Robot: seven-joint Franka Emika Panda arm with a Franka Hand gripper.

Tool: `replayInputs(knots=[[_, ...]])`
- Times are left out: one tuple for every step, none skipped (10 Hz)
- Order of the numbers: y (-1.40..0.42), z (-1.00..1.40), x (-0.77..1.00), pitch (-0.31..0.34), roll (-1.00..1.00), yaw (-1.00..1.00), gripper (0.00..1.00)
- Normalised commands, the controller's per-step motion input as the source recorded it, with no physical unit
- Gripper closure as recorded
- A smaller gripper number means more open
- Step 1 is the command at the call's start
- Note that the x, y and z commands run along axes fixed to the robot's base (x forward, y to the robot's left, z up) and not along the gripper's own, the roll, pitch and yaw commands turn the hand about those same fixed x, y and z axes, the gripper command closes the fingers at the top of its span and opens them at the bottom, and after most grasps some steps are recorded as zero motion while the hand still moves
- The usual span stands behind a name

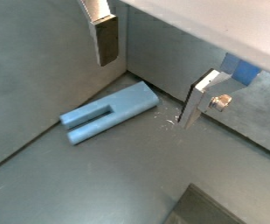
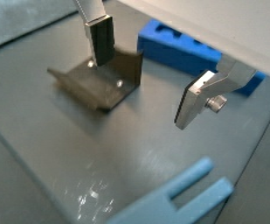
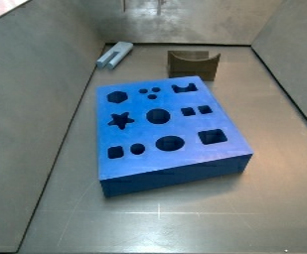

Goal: Pick up the square-circle object. Move up. Rotate the square-circle object. Place the square-circle object on the fixture. Regrasp the square-circle object. Move to above the board. Insert the square-circle object.
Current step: Pick up the square-circle object.

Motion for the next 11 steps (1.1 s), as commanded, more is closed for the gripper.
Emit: replayInputs(knots=[[0.51,-0.53,0.00,-0.086,-0.31,-0.13,0.00],[0.42,-0.55,-0.01,-0.113,-0.30,-0.17,0.00],[0.03,-0.65,-0.28,-0.167,-0.22,-0.19,0.00],[-0.02,-0.64,-0.37,-0.243,-0.13,-0.09,0.00],[0.00,-0.63,-0.38,-0.270,-0.11,-0.03,0.00],[0.16,-0.53,-0.46,-0.260,-0.21,0.00,0.00],[0.23,-0.54,-0.39,-0.226,-0.23,0.00,0.00],[0.32,-0.55,-0.21,-0.166,-0.30,0.00,0.00],[0.35,-0.47,-0.04,-0.159,-0.35,0.00,0.00],[0.36,-0.45,0.00,-0.156,-0.35,-0.03,0.00],[0.35,-0.44,0.00,-0.154,-0.36,-0.05,0.00]])
